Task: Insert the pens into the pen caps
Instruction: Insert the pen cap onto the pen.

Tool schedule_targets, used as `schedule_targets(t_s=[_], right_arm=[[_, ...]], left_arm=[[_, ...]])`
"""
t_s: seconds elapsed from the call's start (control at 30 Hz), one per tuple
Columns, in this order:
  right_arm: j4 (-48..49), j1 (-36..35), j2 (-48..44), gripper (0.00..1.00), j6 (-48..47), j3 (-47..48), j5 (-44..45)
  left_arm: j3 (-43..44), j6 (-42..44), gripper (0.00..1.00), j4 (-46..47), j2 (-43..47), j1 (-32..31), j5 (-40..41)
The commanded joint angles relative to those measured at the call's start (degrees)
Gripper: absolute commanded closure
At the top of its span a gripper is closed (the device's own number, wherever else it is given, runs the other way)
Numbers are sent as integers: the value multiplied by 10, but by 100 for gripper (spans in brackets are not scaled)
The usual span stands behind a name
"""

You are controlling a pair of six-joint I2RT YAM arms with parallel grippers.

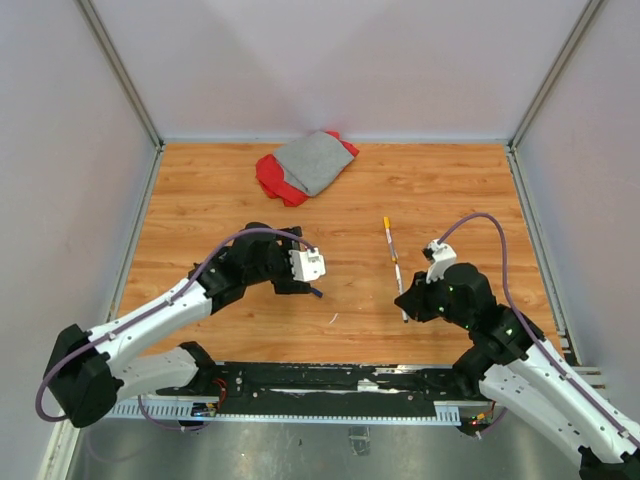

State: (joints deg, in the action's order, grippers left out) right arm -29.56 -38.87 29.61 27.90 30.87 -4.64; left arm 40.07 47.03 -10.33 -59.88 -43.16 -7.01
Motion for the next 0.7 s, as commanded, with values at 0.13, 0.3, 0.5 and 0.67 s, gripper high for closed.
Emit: schedule_targets(t_s=[0.13, 0.3, 0.5, 0.67], right_arm=[[-15, 9, -10, 97, -6, 0, -6], [-23, 8, -15, 97, -8, 2, -7], [-31, 8, -25, 96, -9, 2, 0], [-31, 9, -25, 96, -10, 2, 2]], left_arm=[[50, 110, 8, -106, -119, 37, -95], [94, 135, 16, -121, -179, 54, -137], [149, 179, 22, -189, -254, 65, -176], [203, 197, 26, -251, -311, 65, -214]])
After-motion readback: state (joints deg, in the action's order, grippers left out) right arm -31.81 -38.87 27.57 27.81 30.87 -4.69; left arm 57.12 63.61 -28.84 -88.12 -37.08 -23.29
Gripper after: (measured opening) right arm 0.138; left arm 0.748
